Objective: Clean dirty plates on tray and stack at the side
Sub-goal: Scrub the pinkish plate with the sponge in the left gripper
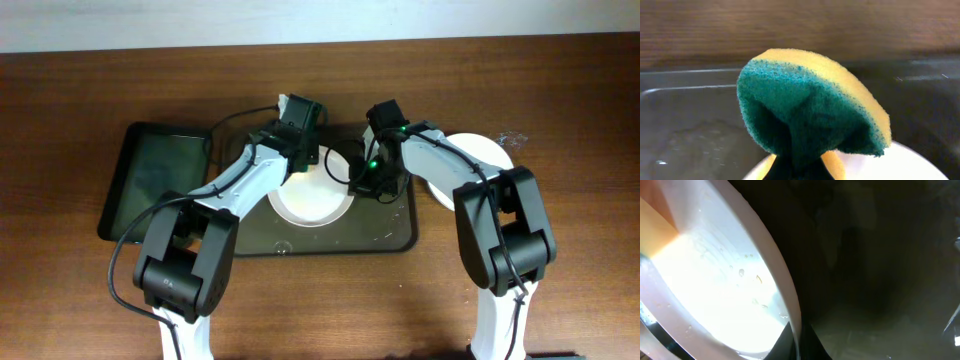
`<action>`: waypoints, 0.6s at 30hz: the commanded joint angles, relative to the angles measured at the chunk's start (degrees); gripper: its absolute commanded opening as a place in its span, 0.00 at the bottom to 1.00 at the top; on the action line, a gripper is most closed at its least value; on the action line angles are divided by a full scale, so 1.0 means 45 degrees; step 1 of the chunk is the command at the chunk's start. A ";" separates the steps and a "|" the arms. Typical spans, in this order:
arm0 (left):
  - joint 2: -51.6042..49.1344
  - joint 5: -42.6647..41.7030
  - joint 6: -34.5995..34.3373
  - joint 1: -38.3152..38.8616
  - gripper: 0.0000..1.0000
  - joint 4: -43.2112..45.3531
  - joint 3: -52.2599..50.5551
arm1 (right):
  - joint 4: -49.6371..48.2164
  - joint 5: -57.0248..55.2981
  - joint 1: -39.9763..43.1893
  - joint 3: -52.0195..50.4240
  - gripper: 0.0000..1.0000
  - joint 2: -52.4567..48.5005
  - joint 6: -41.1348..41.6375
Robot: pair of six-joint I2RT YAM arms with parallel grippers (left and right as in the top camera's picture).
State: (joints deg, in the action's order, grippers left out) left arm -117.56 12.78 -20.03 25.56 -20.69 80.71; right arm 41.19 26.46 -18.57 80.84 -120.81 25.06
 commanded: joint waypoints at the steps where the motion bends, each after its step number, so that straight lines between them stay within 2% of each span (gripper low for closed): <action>1: 0.0005 0.0928 -0.0821 -0.0170 0.00 -0.0296 -0.0175 | 0.0121 -0.0364 -0.0364 -0.0180 0.04 -0.0306 -0.0126; 4: -0.0097 -0.0049 -0.1107 -0.0170 0.00 -0.1365 -0.0379 | 0.0121 -0.0359 -0.0364 -0.0180 0.04 -0.0306 -0.0121; 6: -0.0112 -0.2327 -0.0729 -0.0219 0.00 -0.2623 -0.0379 | 0.0117 -0.0359 -0.0330 -0.0180 0.04 -0.0306 -0.0112; 10: -0.0112 -0.6829 0.0913 -0.0486 0.00 -0.4775 -0.0379 | 0.0117 -0.0350 -0.0170 -0.0180 0.04 -0.0306 0.0175; 13: -0.0112 -0.9219 0.3317 -0.0554 0.00 -0.5824 -0.0379 | 0.0121 -0.0311 0.0005 -0.0180 0.04 -0.0306 0.0175; 14: -0.0112 -0.9719 0.4070 -0.0525 0.00 -0.6076 -0.0379 | 0.0121 -0.0267 0.0078 -0.0180 0.04 -0.0306 0.0175; 18: -0.0112 -0.9719 0.4668 -0.0442 0.00 -0.6227 -0.0384 | 0.0121 -0.0005 0.0262 -0.0180 0.04 -0.0306 0.0170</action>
State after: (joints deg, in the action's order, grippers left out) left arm -116.90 -23.29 -5.63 22.92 -48.38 79.83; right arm 42.15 27.22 -18.87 80.77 -120.81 24.40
